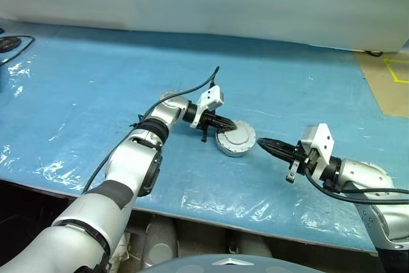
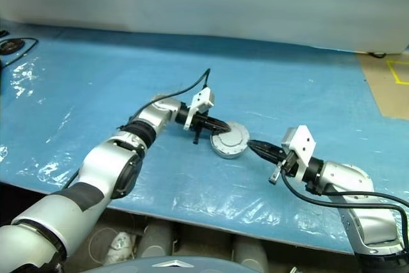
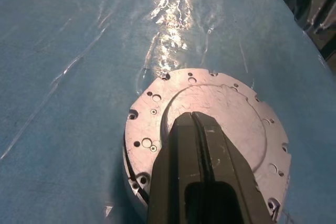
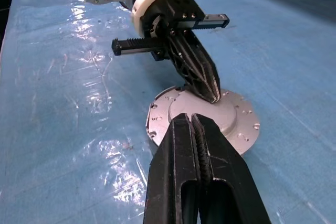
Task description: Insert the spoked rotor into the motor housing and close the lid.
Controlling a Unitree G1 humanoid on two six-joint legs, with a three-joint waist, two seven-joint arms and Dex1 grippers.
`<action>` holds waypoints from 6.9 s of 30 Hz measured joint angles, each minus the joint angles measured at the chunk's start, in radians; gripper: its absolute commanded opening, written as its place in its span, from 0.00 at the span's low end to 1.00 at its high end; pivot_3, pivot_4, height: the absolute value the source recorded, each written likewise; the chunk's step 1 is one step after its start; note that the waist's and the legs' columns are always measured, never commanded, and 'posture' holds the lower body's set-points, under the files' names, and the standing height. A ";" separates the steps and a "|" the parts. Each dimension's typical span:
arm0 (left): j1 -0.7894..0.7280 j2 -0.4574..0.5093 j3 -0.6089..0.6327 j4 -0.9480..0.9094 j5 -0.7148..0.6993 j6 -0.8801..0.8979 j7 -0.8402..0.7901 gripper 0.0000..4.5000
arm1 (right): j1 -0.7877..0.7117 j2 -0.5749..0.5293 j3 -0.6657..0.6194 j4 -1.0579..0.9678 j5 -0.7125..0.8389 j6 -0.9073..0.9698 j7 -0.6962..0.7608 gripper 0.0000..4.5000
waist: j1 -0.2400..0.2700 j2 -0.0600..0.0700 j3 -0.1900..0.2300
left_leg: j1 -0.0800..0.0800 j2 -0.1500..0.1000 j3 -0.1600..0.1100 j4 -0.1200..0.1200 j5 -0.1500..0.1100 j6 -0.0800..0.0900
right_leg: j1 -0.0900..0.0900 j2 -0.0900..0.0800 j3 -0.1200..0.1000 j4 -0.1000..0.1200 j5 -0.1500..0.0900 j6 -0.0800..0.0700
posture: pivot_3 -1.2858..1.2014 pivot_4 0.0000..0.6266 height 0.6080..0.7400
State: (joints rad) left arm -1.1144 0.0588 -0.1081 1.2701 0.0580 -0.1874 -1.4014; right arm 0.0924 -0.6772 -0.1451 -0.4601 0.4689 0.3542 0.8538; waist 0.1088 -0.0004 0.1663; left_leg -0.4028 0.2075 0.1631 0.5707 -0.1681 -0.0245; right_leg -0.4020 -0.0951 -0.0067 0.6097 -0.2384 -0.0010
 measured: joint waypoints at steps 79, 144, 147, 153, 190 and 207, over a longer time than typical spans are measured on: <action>0.724 0.214 -0.014 -0.972 -0.277 0.170 0.285 0.00 | -0.349 0.170 0.346 0.247 -0.272 0.091 -0.065 0.66 | -0.014 0.001 -0.001 | 0.000 0.003 0.002 0.001 0.000 -0.007 | -0.002 0.003 0.002 0.003 0.000 -0.001 | 0.52 0.24 1.00; 0.565 0.216 -0.172 -0.903 -0.179 0.261 0.294 0.00 | -0.326 0.136 0.353 0.256 -0.299 0.041 -0.044 0.89 | -0.011 0.002 -0.004 | 0.011 0.001 0.005 0.002 -0.001 -0.006 | 0.005 0.001 0.007 0.005 -0.001 -0.001 | 0.52 0.24 1.00; 0.565 0.214 -0.172 -0.902 -0.179 0.259 0.294 0.00 | -0.316 0.138 0.345 0.234 -0.262 0.070 -0.023 0.99 | -0.011 0.002 -0.004 | 0.011 0.001 0.006 0.000 -0.001 -0.006 | 0.005 0.001 0.007 0.003 -0.001 -0.001 | 0.52 0.24 1.00; 0.566 0.212 -0.172 -0.903 -0.179 0.258 0.293 0.00 | -0.316 0.169 0.311 0.224 -0.220 0.100 -0.024 0.99 | -0.011 0.002 -0.003 | 0.011 0.001 0.007 -0.002 -0.001 -0.006 | 0.004 0.001 0.007 0.002 -0.001 -0.001 | 0.52 0.24 1.00; 0.558 0.189 -0.173 -0.846 -0.169 0.176 0.298 0.00 | -0.379 0.223 -0.027 0.150 0.262 0.988 -0.245 0.99 | -0.011 0.003 -0.004 | 0.013 0.000 0.009 -0.011 0.000 -0.008 | 0.004 0.001 0.007 -0.003 -0.001 -0.001 | 0.52 0.24 1.00; 0.546 0.182 -0.173 -0.810 -0.155 0.150 0.312 0.00 | -0.315 0.254 -0.078 0.197 0.398 1.102 -0.237 0.78 | -0.015 0.002 -0.004 | 0.016 0.000 0.010 -0.010 0.000 -0.008 | 0.004 0.001 0.010 -0.003 -0.001 0.000 | 0.52 0.24 1.00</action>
State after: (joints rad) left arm -0.5679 0.2406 -0.2808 0.4597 -0.0966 -0.0371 -1.0896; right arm -0.2221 -0.4229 -0.2227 -0.2632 0.8670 1.4563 0.6167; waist 0.0942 0.0020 0.1628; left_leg -0.3867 0.2074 0.1733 0.5603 -0.1677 -0.0329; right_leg -0.3980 -0.0938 0.0030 0.6066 -0.2392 -0.0013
